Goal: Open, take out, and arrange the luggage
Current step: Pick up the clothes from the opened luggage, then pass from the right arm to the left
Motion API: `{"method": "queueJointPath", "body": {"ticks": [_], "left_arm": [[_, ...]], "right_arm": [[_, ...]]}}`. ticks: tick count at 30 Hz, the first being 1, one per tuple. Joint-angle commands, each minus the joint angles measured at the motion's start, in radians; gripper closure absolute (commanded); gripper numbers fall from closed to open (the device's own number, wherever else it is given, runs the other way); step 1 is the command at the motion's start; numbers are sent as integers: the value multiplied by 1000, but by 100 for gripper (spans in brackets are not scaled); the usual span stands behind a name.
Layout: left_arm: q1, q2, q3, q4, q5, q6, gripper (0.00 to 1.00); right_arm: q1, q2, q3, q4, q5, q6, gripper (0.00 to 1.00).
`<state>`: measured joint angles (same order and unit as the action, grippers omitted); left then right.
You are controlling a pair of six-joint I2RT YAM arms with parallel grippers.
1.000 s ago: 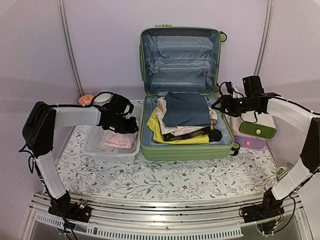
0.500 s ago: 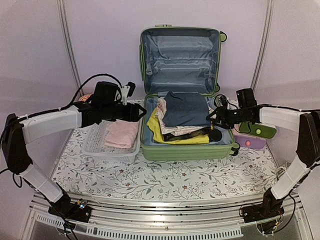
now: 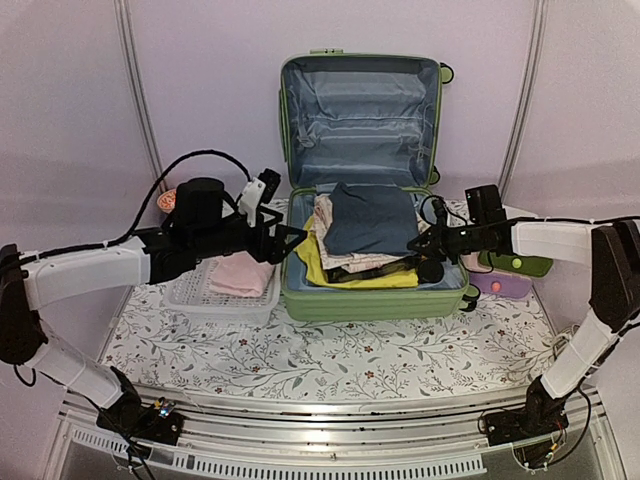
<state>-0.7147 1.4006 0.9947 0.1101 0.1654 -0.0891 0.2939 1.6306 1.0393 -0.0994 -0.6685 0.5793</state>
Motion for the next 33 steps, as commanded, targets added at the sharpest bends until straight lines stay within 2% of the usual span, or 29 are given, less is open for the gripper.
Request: {"method": "queueJointPath", "body": {"ticks": [1, 6, 11, 16, 21, 33], "left_arm": [[-83, -42, -96, 209, -13, 194, 17], [-165, -16, -149, 339, -44, 358, 15], [-239, 97, -67, 322, -112, 488, 15], [-318, 218, 3, 374, -200, 600, 15], [-338, 326, 76, 428, -201, 612, 16], [-344, 490, 191, 495, -207, 641, 27]], "right_arm": [[45, -82, -29, 38, -29, 70, 97], [89, -165, -59, 61, -1, 157, 97], [128, -236, -80, 80, 48, 268, 97], [167, -230, -46, 33, 71, 286, 97], [197, -240, -48, 43, 81, 316, 97], [260, -264, -49, 56, 88, 366, 97]]}}
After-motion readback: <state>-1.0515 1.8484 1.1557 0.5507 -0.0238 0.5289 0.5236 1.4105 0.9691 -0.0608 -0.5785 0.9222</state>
